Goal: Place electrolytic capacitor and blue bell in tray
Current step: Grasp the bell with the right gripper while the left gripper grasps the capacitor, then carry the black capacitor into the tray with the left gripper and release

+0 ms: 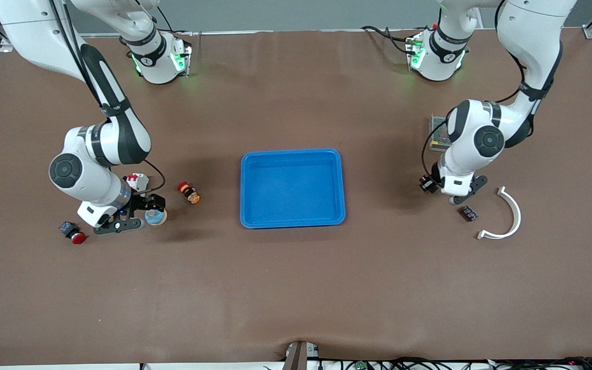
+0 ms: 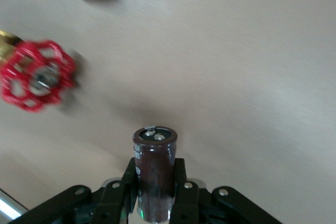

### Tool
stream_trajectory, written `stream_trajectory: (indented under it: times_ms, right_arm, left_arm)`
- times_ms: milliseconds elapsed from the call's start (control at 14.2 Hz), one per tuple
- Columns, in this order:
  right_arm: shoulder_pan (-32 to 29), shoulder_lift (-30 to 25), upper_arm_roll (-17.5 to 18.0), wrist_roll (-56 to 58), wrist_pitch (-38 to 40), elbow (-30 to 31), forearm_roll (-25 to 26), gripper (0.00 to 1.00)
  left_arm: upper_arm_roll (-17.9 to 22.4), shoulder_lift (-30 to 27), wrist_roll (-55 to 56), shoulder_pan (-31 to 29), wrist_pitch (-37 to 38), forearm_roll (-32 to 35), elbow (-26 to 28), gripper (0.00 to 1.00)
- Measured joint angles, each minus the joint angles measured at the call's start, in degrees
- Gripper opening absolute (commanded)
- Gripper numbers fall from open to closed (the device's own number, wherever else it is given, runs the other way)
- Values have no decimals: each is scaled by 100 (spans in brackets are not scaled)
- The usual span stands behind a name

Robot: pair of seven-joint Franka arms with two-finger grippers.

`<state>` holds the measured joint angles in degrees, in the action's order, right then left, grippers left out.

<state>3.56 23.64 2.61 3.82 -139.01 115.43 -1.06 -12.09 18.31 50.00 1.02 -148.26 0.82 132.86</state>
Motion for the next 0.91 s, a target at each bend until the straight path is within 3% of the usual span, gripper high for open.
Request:
stream_trajectory:
  times_ms: [492, 913]
  right_arm:
    - [0, 325, -9, 15, -489, 130, 0, 100]
    - [-5, 569, -29, 125, -776, 135, 1, 100]
  left_arm:
    - [-1014, -20, 1414, 80, 897, 0, -863, 0]
    - [-1146, 211, 2602, 759, 939, 0, -1490, 0]
